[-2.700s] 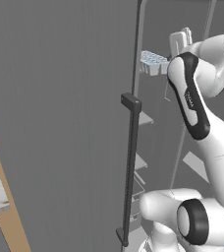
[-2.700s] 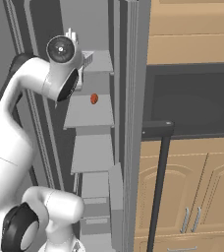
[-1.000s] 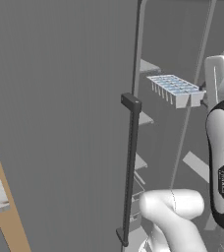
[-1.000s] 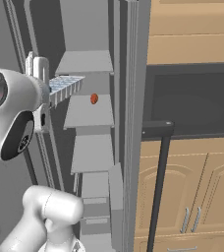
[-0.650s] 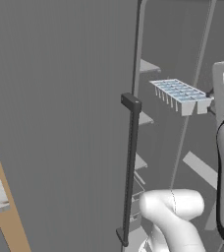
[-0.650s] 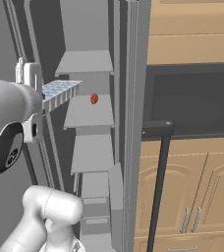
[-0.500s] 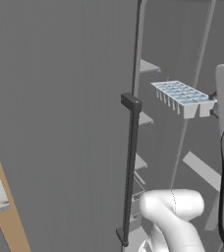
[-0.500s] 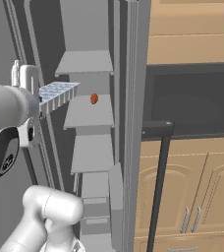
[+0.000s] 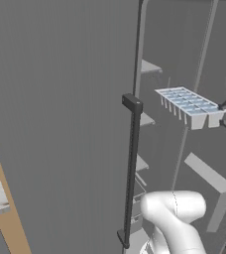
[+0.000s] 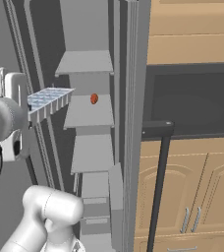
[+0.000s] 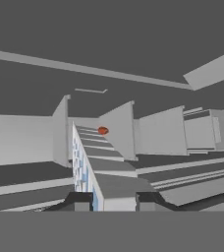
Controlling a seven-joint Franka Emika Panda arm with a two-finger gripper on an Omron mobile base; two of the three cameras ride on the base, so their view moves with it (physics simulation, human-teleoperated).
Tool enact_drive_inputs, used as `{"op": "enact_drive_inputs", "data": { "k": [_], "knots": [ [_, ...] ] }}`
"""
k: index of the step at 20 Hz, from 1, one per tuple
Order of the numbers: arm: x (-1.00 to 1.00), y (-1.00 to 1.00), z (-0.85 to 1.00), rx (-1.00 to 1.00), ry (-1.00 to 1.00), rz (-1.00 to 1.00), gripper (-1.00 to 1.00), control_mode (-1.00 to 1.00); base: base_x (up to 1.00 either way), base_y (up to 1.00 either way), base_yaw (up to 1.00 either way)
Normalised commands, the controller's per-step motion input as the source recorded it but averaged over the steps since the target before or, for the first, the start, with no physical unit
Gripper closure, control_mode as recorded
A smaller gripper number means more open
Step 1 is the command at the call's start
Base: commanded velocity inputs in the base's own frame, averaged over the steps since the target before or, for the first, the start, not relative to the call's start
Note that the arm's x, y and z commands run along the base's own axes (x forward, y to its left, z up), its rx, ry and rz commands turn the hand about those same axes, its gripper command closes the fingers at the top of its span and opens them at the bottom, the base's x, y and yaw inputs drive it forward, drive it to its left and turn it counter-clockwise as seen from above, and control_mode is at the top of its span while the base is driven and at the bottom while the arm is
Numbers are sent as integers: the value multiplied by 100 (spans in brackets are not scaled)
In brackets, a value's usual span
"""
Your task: Open the freezer door, pick up the ice cube tray from the freezer, and place it on the dining counter.
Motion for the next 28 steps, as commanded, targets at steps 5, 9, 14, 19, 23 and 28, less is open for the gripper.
{"op": "enact_drive_inputs", "data": {
  "k": [5, 9, 14, 19, 23, 28],
  "knots": [
    [-23, 1, 0, 0, 0, 0, 100, 100, -6, 0, 0],
    [0, 0, 0, 0, 0, 0, 100, 100, -49, 0, 2],
    [0, 0, 0, 0, 0, 0, 100, 100, -68, 2, 15],
    [0, 0, 0, 0, 0, 0, 100, 100, -43, 19, 36],
    [0, 0, 0, 0, 0, 0, 100, 100, -38, 17, 46],
    [0, 0, 0, 0, 0, 0, 100, 100, -28, 14, 47]
  ]
}}
